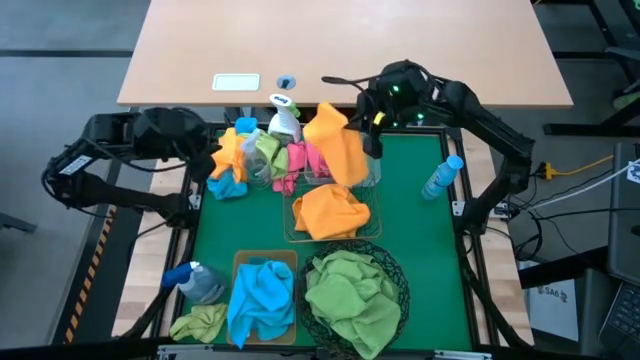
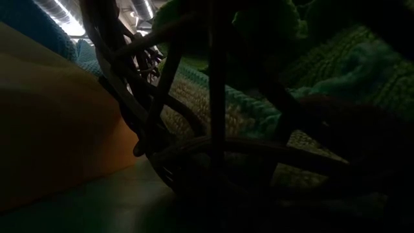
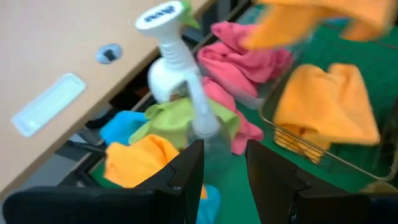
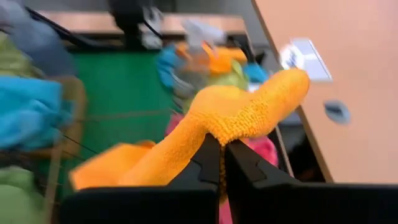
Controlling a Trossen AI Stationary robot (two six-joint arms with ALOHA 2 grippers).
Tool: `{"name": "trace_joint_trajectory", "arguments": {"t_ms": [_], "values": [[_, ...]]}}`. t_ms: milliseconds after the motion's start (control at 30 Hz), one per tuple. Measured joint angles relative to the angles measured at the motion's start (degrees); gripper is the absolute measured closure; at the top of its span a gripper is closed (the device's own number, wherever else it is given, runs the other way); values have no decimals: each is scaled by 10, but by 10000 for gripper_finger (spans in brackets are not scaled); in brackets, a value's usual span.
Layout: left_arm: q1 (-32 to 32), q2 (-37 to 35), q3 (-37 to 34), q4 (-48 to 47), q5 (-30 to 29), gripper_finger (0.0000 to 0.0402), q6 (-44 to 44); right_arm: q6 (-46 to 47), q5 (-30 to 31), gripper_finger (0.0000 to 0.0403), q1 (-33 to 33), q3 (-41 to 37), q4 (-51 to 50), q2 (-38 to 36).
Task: Sort microfiber towel by color & place in baskets
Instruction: Put the orange microfiber towel into the gold wire basket
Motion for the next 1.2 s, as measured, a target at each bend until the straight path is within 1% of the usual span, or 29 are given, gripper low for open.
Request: {"name": "trace_joint_trajectory", "arguments": {"t_ms": [167, 233, 567, 733, 800, 900, 1000, 1200], "values": [[19, -16, 0, -1, -47, 288, -1, 6, 0, 398, 65, 10, 10, 0], [26, -21, 0, -2, -56, 288, -1, 6, 0, 399, 89, 10, 4, 4], [43, -25, 0, -13, -56, 288, -2, 3, 0, 394, 187, 9, -20, 18], [43, -23, 0, -12, -56, 288, -2, -38, 1, 393, 221, 9, -20, 12], [43, -23, 0, -12, -56, 288, -2, -52, 10, 393, 225, 9, -20, 12], [43, -23, 0, -12, -56, 288, -2, -63, 39, 392, 222, 10, -19, 18], [43, -23, 0, -12, -56, 288, -2, -70, 67, 392, 207, 10, -19, 30], [43, -19, 0, -12, -56, 288, -2, -71, 67, 392, 163, 10, -21, 75]]}}
